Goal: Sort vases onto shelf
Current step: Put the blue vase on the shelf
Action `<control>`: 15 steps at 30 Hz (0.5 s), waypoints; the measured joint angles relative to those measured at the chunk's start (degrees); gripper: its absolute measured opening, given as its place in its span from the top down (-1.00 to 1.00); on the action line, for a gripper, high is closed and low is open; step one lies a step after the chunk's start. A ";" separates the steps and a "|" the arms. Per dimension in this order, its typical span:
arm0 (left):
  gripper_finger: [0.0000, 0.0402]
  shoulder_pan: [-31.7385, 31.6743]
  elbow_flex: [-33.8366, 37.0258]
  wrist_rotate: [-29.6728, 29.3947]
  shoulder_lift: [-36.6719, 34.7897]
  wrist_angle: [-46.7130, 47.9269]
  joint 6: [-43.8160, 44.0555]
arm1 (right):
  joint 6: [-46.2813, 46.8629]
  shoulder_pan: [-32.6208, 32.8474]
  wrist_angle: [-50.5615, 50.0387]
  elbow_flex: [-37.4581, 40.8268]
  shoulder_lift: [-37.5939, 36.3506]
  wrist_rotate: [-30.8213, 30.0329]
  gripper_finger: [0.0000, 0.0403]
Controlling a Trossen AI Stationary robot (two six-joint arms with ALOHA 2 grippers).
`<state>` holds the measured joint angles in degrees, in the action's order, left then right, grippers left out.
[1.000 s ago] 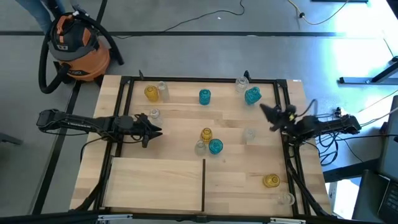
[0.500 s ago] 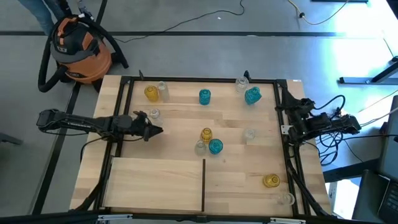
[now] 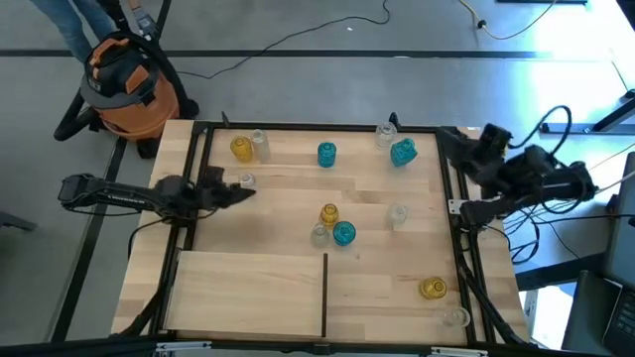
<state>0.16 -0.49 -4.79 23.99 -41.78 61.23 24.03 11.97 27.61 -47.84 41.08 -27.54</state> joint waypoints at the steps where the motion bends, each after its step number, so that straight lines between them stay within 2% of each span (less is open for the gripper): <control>1: 0.34 0.00 0.00 -0.01 -0.01 -4.05 -1.39 | -4.69 0.00 -1.66 -4.17 3.35 0.20 1.00; 3: 0.34 0.00 -0.18 -0.36 -0.04 -11.36 -2.68 | -13.79 0.02 -4.62 -11.77 9.55 -1.96 1.00; 5: 0.34 -0.30 -1.30 -0.57 -0.04 -15.57 -4.51 | -18.97 -0.35 -6.94 -19.27 16.28 -7.30 1.00; 8: 0.34 -1.52 -5.61 1.29 -0.04 -16.95 -8.96 | -23.04 -2.76 -16.45 -29.29 24.65 -19.58 1.00; 10: 0.34 -2.67 -9.72 5.17 -0.04 -14.73 -13.12 | -23.07 -4.10 -25.77 -34.98 29.24 -23.71 1.00; 12: 0.34 -3.95 -14.88 8.01 -0.04 -8.32 -16.55 | -20.67 -6.85 -37.47 -39.87 33.16 -23.63 1.00; 15: 0.34 -5.93 -23.34 9.29 0.02 8.00 -21.85 | -9.78 -11.29 -59.03 -46.54 37.70 -17.58 1.00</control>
<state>-5.76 -23.83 4.50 24.01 -33.78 39.38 14.25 0.68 -31.42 -94.37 78.78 -45.12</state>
